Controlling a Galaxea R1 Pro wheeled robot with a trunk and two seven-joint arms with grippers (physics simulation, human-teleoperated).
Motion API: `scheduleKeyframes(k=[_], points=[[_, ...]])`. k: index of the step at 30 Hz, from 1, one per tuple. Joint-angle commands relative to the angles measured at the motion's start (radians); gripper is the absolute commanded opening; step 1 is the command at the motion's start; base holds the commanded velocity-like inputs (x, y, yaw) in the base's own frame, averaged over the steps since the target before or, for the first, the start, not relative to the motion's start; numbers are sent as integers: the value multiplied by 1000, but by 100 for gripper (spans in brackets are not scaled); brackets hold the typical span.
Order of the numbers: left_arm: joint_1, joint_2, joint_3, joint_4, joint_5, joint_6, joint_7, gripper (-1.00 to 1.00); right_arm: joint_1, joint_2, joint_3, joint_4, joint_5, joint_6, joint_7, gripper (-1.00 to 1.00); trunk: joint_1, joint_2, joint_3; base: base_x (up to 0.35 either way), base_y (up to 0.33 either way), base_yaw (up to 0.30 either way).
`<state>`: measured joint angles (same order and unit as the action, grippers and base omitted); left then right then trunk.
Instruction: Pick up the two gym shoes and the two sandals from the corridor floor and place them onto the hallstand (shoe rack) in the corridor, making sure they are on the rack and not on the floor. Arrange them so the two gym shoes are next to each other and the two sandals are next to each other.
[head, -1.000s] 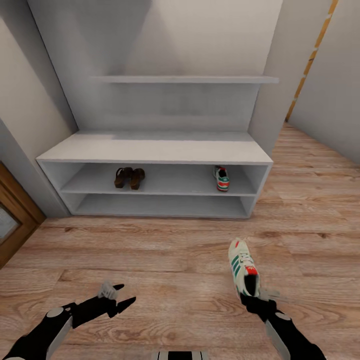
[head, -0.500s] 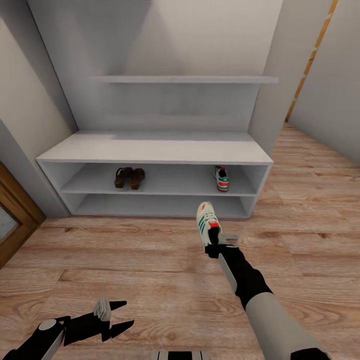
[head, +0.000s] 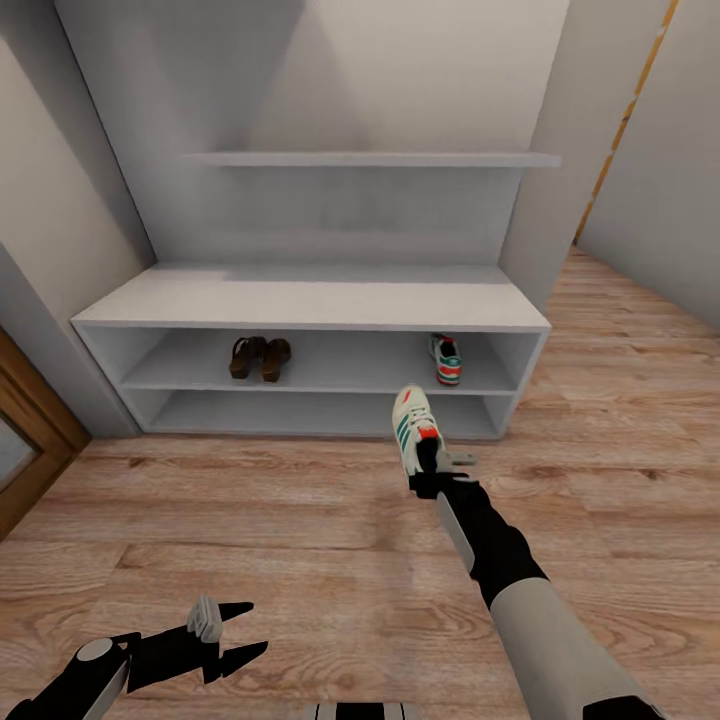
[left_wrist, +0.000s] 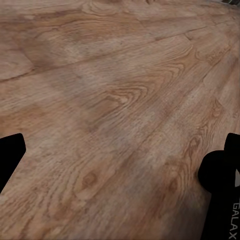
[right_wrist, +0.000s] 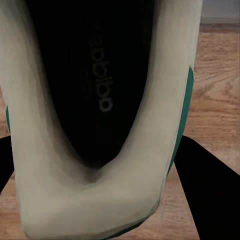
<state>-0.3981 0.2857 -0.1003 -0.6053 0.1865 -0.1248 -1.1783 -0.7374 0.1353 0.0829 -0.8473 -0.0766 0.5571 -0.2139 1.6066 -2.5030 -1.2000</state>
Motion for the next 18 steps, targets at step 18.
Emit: scheduleKeyframes(k=[18], points=[[-1,3,-6,1,7,-10,2,100,-1,-2,-3,-3,-7,1,-131,-100,0,0,-1,134,19,0]])
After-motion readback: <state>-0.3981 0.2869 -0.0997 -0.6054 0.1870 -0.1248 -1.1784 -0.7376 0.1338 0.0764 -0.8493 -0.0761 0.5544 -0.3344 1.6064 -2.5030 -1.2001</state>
